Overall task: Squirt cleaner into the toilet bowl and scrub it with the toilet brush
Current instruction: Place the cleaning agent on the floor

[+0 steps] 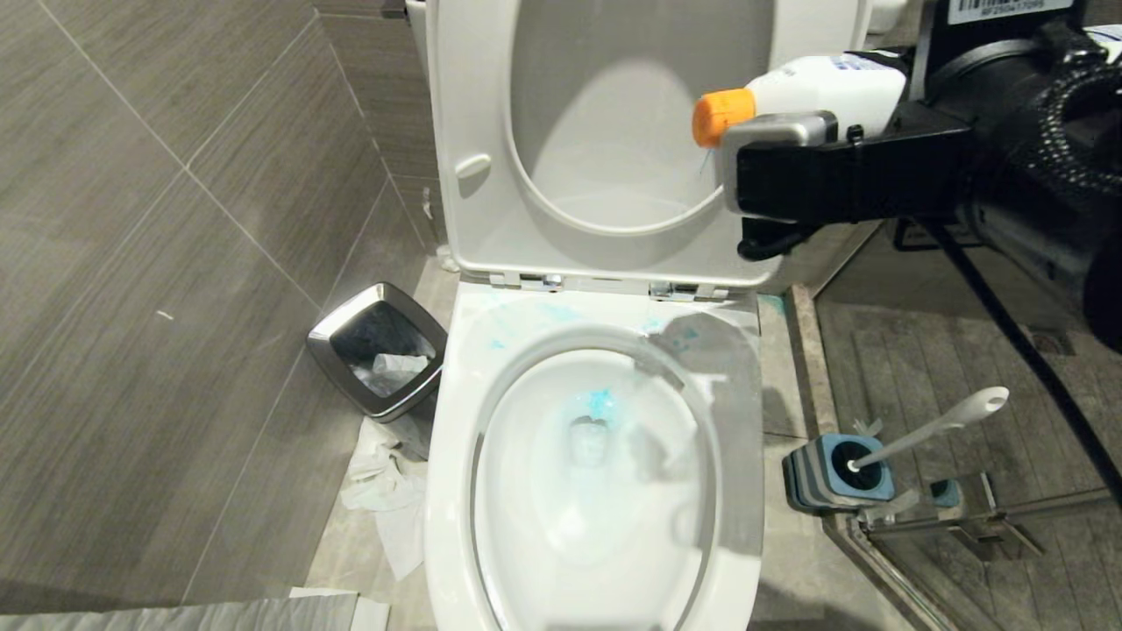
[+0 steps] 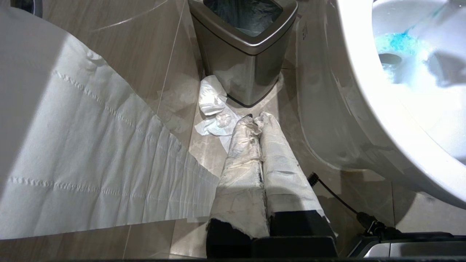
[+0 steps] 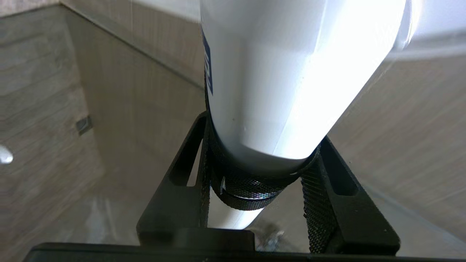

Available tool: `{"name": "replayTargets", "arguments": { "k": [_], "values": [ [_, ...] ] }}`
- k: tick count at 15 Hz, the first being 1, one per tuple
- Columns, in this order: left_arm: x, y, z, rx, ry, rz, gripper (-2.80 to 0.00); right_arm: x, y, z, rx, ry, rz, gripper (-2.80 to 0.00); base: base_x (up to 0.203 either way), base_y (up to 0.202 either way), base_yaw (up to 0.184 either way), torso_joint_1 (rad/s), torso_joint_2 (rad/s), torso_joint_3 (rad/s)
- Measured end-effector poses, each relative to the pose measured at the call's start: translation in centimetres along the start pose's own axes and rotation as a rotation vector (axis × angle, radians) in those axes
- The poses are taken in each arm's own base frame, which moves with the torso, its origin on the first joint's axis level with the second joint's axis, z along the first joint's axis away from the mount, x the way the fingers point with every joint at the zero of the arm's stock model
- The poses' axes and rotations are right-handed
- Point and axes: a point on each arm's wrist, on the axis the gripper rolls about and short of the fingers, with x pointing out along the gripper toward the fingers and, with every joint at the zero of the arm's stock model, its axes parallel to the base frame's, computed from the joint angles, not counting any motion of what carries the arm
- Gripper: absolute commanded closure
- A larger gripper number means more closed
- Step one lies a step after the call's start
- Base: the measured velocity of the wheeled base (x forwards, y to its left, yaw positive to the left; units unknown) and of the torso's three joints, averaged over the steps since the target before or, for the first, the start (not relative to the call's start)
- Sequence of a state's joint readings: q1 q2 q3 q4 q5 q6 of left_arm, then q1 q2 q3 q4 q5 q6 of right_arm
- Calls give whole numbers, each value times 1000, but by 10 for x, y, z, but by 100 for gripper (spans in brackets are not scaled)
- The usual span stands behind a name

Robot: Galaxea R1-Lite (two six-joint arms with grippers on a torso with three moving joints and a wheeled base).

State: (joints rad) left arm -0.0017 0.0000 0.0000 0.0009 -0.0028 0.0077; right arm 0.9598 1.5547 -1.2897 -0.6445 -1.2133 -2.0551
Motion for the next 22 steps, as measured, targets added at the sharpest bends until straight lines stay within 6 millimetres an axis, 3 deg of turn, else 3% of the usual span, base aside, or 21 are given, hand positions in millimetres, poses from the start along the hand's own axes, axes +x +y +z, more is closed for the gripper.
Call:
{"name": "replayTargets", "arguments": {
  "k": [7,12,22],
  "values": [
    [0,0,0,0,-1,0,0,-10,-2,-37,106,128,49,0,0,0,0,0,0,0],
    [0,0,0,0,0,0,0,-4,3,-61,219,257,65,0,0,0,0,0,0,0],
    [0,0,0,0,0,0,0,19,7,-80,629,416,-21,0,0,0,0,0,0,0]
  ]
}}
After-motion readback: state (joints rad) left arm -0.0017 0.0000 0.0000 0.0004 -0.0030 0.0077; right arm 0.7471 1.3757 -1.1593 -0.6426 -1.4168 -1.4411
